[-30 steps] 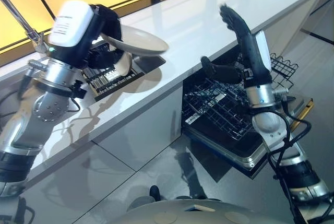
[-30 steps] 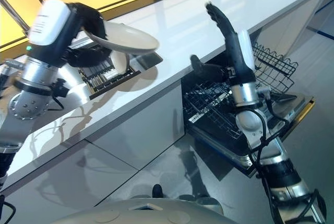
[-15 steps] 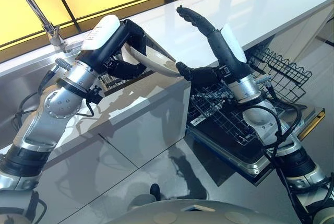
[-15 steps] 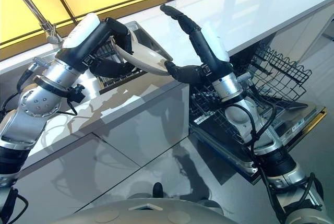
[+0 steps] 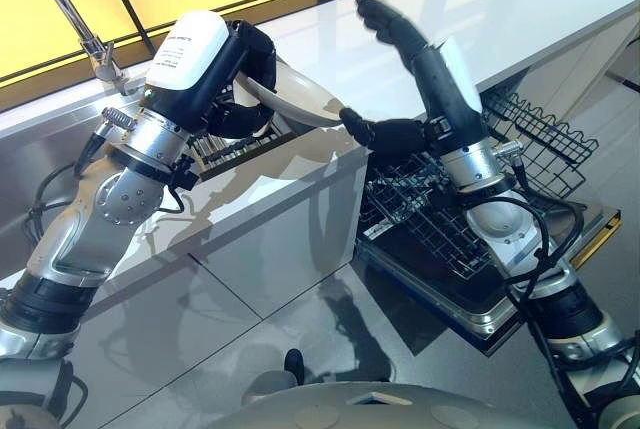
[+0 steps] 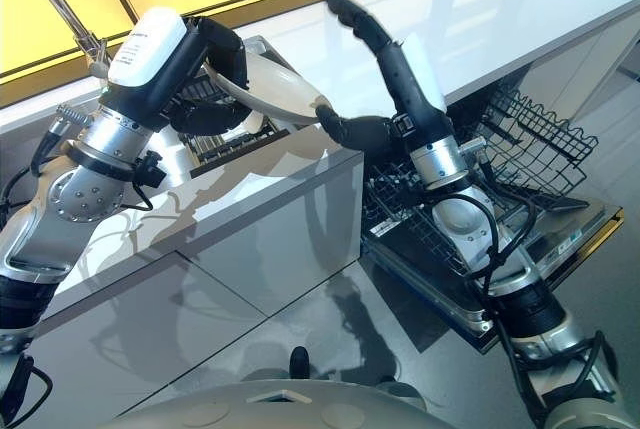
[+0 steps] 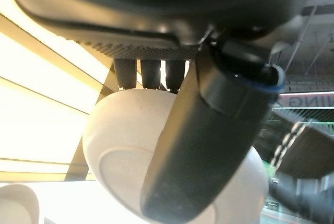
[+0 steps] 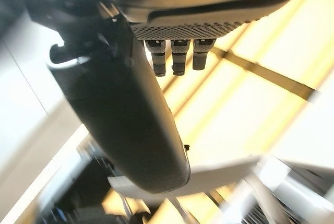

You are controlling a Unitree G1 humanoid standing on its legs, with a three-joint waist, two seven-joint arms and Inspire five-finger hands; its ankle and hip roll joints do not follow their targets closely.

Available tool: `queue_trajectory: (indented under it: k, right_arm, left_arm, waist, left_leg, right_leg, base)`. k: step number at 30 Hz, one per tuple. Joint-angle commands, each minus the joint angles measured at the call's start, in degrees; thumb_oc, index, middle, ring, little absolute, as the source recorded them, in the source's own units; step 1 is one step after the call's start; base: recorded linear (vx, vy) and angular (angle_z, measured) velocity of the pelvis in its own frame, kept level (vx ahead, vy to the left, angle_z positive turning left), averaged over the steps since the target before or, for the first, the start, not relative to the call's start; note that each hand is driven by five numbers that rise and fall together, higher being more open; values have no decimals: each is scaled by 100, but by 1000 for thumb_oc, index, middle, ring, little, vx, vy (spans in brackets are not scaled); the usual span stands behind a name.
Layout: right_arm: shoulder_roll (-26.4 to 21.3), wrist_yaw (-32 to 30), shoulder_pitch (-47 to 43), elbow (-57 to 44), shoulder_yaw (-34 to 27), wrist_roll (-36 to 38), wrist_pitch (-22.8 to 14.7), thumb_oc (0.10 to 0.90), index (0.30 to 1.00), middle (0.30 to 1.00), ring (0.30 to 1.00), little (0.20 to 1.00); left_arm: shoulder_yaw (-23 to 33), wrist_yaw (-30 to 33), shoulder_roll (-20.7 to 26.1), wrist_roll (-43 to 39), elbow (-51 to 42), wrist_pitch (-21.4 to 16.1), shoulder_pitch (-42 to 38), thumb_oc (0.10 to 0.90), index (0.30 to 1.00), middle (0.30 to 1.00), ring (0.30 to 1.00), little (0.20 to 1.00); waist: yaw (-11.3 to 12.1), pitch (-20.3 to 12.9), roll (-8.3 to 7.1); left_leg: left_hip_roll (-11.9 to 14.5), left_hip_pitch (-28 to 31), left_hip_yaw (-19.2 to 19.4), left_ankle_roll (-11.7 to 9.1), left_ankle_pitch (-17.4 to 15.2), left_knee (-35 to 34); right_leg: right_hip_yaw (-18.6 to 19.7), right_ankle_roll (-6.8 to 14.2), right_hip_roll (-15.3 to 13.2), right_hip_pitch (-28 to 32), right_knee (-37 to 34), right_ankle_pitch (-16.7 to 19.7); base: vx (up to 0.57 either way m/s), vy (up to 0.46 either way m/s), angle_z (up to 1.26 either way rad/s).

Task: Pick up plates and place into dishwasher.

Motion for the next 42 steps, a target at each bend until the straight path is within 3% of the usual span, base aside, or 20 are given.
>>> queue_trajectory:
  k: [1,4,6,12,18,23,29,35,42]
  right_arm:
    - [223,-1293,-445,-903,-606,-404,-1161,800,900,900,900,900]
    - [320,-1582,-342,-916,-704,-522,-1289,800,900,900,900,900]
    - [311,-1411,-327,-883,-721,-444,-1174,800,900,900,900,900]
    - [30,-108,-325,-765,-491,72,-589,800,900,900,900,900]
    - [3,662,-289,-700,-282,576,-555,800,900,900,900,900]
    - [-7,1118,-136,-731,-57,581,-443,800,900,900,900,900]
    - [25,1165,-200,-680,92,715,-500,800,900,900,900,900]
    - [141,812,-205,-714,71,807,-846,800,900,900,900,900]
    - [144,1038,-138,-692,59,804,-606,800,900,900,900,900]
  left_arm:
    - [358,554,66,226,-64,-119,-682,100,300,300,300,200]
    - [387,538,47,223,-93,-95,-560,100,300,300,300,200]
    - [417,502,59,196,-125,-61,-530,100,300,300,300,200]
    - [442,393,127,18,-181,-39,-592,100,300,300,300,200]
    - [402,406,99,107,-144,14,-697,100,300,300,300,200]
    - [392,420,102,49,-125,93,-772,100,300,300,300,200]
    - [356,452,139,123,-99,148,-833,100,300,300,300,200]
    - [354,727,203,521,91,309,-772,100,300,300,300,200]
    - [426,811,242,221,397,383,-669,100,300,300,300,200]
  waist:
    - [-64,-444,-16]
    - [-62,-468,16]
    - [-52,-483,19]
    - [-47,-518,-21]
    - [-68,-535,-47]
    - [-84,-558,-51]
    - [-75,-534,-53]
    - [-66,-528,-36]
    - [-73,-548,-36]
  left_leg:
    - [-504,330,178,308,-915,36]
    - [-514,362,181,314,-974,31]
    - [-516,355,194,308,-968,32]
    - [-515,316,228,296,-943,31]
    - [-518,304,235,292,-935,19]
    - [-518,294,247,298,-929,14]
    - [-517,297,266,301,-922,17]
    - [-530,309,260,317,-934,22]
    - [-536,305,280,332,-925,33]
  right_leg:
    - [-4,80,304,-457,83,238]
    - [-12,108,305,-434,58,207]
    - [-26,117,302,-445,50,216]
    - [-67,122,286,-479,53,216]
    - [-92,126,276,-473,61,207]
    - [-111,141,252,-485,68,210]
    - [-123,136,243,-491,107,199]
    - [-114,139,245,-489,125,190]
    - [-94,138,249,-499,122,196]
  base:
    - [28,23,-12]
    - [9,14,-13]
    - [2,8,-7]
    - [-8,3,-4]
    - [-6,1,-2]
    - [0,0,0]
    - [0,0,0]
    - [0,0,0]
    - [0,0,0]
